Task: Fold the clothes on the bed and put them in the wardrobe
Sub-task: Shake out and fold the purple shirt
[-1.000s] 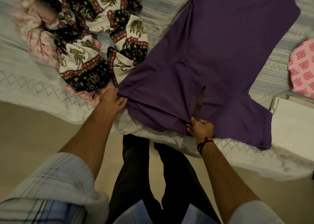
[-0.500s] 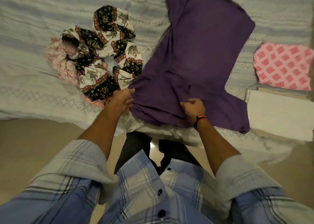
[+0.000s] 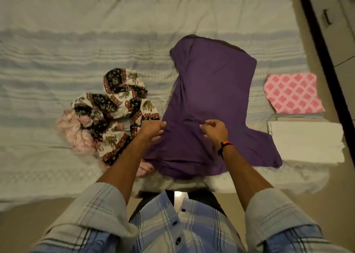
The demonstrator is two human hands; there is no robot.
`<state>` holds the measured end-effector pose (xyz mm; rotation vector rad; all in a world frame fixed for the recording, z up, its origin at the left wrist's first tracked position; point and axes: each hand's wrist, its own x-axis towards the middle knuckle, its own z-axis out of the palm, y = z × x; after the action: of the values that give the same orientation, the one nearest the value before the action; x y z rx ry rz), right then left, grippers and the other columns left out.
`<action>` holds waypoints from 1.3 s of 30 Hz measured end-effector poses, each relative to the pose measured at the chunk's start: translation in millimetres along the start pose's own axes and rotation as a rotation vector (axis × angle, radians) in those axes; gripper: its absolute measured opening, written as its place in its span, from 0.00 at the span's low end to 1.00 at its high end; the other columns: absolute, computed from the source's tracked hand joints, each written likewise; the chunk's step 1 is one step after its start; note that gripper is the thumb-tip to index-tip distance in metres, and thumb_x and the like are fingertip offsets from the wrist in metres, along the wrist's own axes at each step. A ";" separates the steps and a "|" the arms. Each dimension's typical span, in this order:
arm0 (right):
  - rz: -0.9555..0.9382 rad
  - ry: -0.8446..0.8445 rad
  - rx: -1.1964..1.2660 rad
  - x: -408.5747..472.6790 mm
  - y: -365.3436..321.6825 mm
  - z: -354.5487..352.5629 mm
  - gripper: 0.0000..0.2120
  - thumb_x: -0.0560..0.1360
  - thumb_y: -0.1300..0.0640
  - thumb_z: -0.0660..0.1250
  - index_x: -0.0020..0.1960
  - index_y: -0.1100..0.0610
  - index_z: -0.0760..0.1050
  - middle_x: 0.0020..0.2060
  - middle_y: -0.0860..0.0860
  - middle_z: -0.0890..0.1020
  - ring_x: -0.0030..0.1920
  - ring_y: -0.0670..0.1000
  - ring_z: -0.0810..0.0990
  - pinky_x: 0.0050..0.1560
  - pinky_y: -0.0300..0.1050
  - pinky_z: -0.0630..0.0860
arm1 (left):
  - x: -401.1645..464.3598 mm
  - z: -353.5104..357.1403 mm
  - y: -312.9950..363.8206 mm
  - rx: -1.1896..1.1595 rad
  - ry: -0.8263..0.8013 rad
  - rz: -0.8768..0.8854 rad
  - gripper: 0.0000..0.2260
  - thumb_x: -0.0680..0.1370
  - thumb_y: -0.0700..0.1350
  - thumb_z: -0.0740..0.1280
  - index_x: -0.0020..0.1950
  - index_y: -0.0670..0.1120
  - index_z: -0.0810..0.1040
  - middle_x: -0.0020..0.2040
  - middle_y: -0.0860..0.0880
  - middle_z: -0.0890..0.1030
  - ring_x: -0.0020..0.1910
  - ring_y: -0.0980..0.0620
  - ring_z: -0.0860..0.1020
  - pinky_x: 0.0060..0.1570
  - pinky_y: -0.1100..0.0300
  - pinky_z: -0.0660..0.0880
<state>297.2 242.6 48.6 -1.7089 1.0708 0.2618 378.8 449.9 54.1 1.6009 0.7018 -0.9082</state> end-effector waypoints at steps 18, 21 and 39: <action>-0.117 0.044 -0.021 103.5 -98.9 34.7 0.12 0.75 0.57 0.72 0.57 0.57 0.76 0.46 0.46 0.80 0.49 0.49 0.80 0.52 0.46 0.79 | 118.4 28.2 137.7 0.139 -0.098 0.092 0.10 0.79 0.39 0.68 0.59 0.41 0.78 0.53 0.46 0.82 0.52 0.49 0.81 0.56 0.53 0.77; -0.126 0.015 -0.033 145.5 -114.2 35.3 0.12 0.76 0.57 0.71 0.58 0.56 0.76 0.47 0.45 0.79 0.48 0.46 0.78 0.49 0.39 0.74 | 152.3 41.8 164.4 0.128 -0.068 0.097 0.09 0.79 0.39 0.68 0.59 0.42 0.78 0.54 0.47 0.82 0.52 0.50 0.82 0.54 0.54 0.77; -0.381 -0.021 -0.087 320.0 -177.6 92.1 0.13 0.70 0.61 0.75 0.53 0.55 0.78 0.43 0.45 0.82 0.39 0.44 0.82 0.45 0.33 0.79 | 347.1 99.8 261.8 0.032 0.142 0.100 0.12 0.72 0.46 0.76 0.44 0.40 0.78 0.40 0.45 0.80 0.38 0.50 0.78 0.35 0.58 0.73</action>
<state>644.3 161.0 -75.0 -1.9435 0.7075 0.0837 759.6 289.0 -113.4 1.7262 0.7018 -0.7418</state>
